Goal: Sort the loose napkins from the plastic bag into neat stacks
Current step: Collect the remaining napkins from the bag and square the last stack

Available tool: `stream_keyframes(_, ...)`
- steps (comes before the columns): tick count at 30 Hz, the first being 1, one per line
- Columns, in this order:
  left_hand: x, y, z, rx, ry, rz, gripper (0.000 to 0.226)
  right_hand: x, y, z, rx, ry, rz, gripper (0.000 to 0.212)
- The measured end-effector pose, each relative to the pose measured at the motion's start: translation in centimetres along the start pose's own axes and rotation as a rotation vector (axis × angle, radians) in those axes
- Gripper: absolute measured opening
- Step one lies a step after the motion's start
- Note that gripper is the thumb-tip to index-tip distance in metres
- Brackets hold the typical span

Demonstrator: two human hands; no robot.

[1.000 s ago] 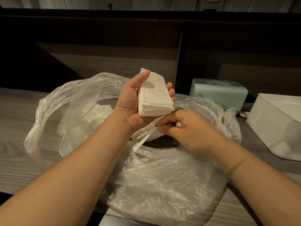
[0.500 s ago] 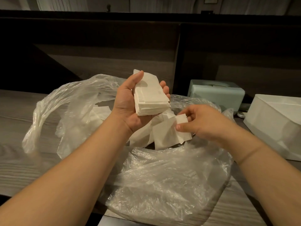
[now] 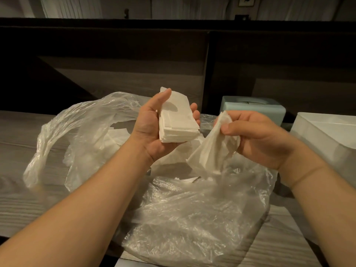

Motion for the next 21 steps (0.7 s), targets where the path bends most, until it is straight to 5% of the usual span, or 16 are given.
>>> stream_keyframes(2,0.0,-0.2,0.3,-0.051,-0.07,0.01,0.071,0.0,0.1,0.6,-0.054,-0.06,-0.016,0.005)
stream_keyframes(4,0.1,-0.2,0.8,-0.104,-0.172,0.028,0.073,-0.1,0.1,1.0,-0.117,-0.039,-0.075,0.02)
stream_keyframes(9,0.2,-0.1,1.6,-0.156,-0.389,0.036,0.035,0.1,-0.3,0.6,-0.222,0.227,-0.155,0.032)
stream_keyframes(16,0.1,-0.4,2.5,-0.215,-0.466,0.092,0.06,0.7,-0.5,0.3,-0.252,0.328,-0.247,0.036)
stream_keyframes(21,0.3,-0.6,3.1,-0.293,-0.417,0.182,0.076,1.0,-0.6,-0.3,-0.219,0.377,-0.271,0.021)
Point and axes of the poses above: each hand's wrist, its own y-axis away from the middle knuckle, its own x-axis out of the palm, z = x × y, the point moved 2 cm from there along -y, towards the middle knuckle, and after that the axes turned 15 degrees about -x, right-handed, at the moved point
